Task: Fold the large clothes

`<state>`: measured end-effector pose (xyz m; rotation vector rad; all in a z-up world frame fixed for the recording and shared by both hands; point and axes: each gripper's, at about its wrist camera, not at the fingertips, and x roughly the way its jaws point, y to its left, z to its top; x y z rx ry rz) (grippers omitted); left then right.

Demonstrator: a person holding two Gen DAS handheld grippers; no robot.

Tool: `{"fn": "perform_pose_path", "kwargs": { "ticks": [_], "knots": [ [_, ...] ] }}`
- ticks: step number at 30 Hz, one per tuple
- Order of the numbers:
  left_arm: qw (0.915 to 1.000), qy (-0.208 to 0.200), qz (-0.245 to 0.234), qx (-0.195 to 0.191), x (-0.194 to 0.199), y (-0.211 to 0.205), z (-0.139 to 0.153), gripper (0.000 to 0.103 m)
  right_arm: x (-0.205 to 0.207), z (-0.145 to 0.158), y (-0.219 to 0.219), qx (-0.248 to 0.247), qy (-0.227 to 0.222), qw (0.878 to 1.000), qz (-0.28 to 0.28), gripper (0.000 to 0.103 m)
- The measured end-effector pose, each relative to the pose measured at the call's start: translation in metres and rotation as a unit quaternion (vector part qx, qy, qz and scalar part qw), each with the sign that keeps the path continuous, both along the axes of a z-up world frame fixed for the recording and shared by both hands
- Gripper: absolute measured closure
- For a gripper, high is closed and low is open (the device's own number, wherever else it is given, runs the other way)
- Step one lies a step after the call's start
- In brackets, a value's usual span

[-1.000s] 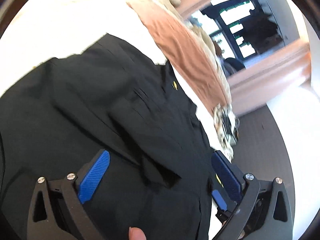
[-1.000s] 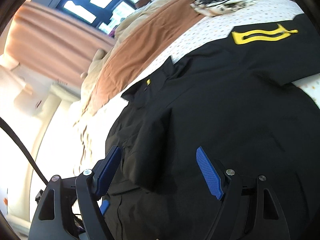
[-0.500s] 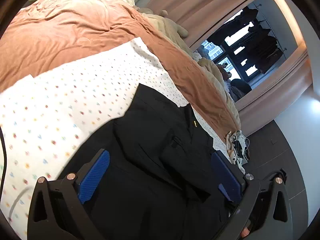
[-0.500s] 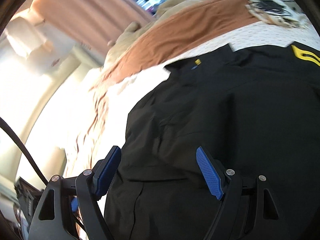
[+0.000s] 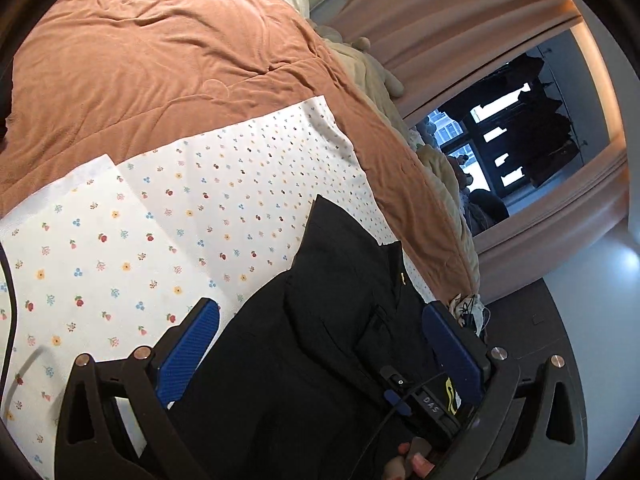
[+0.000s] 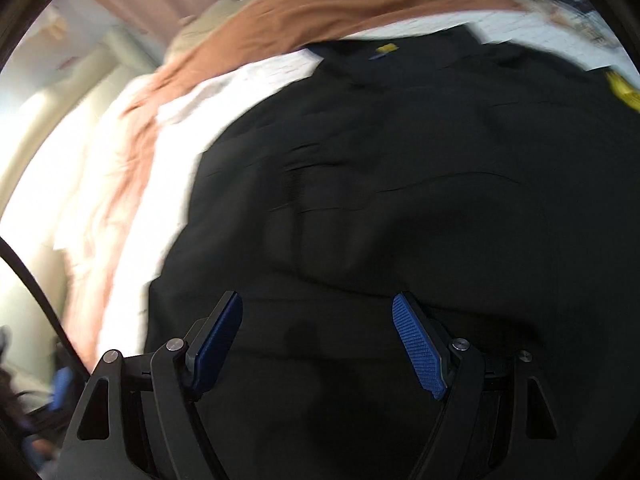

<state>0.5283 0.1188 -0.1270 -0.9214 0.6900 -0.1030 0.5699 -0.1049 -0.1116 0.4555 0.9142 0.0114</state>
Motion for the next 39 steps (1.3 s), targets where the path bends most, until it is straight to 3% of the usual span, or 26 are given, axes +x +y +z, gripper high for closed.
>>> {"fn": "perform_pose_path", "kwargs": {
  "ticks": [5,14,22,27,30,33,34,36,39],
  "knots": [
    [0.9999,-0.002,0.002,-0.012,-0.002,0.005,0.0,0.0,-0.007,-0.001,-0.023,-0.016,0.004,0.999,-0.034,0.027],
    [0.9998,0.003,0.005,-0.019,-0.004,0.007,-0.001,0.0,-0.01,0.032,0.017,-0.039,-0.031,0.998,0.041,0.027],
    [0.9994,0.016,0.027,-0.015,-0.005,0.019,-0.005,0.0,0.032,0.006,0.041,-0.124,0.012,0.991,0.047,0.027],
    [0.9992,0.021,0.03,-0.017,-0.002,0.018,-0.008,0.0,0.051,-0.017,0.057,-0.191,0.037,0.98,0.043,0.027],
    [0.9993,0.023,0.025,-0.013,-0.001,0.014,-0.008,0.0,0.058,-0.031,0.045,-0.182,0.037,0.982,0.026,0.037],
    [0.9992,0.025,0.028,-0.014,0.0,0.011,-0.008,0.0,0.057,-0.03,0.038,-0.181,0.032,0.982,0.038,0.062],
    [0.9991,0.026,0.029,-0.016,-0.001,0.009,-0.008,0.0,0.051,-0.026,0.032,-0.171,0.031,0.984,0.042,0.066],
    [0.9992,0.026,0.026,-0.017,0.0,0.003,-0.007,0.0,0.046,-0.019,0.017,-0.139,0.023,0.989,0.049,0.069],
    [0.9995,0.026,0.015,-0.013,0.0,-0.011,-0.002,0.0,0.034,0.0,-0.009,-0.13,-0.002,0.99,0.051,0.071]
  ]
}}
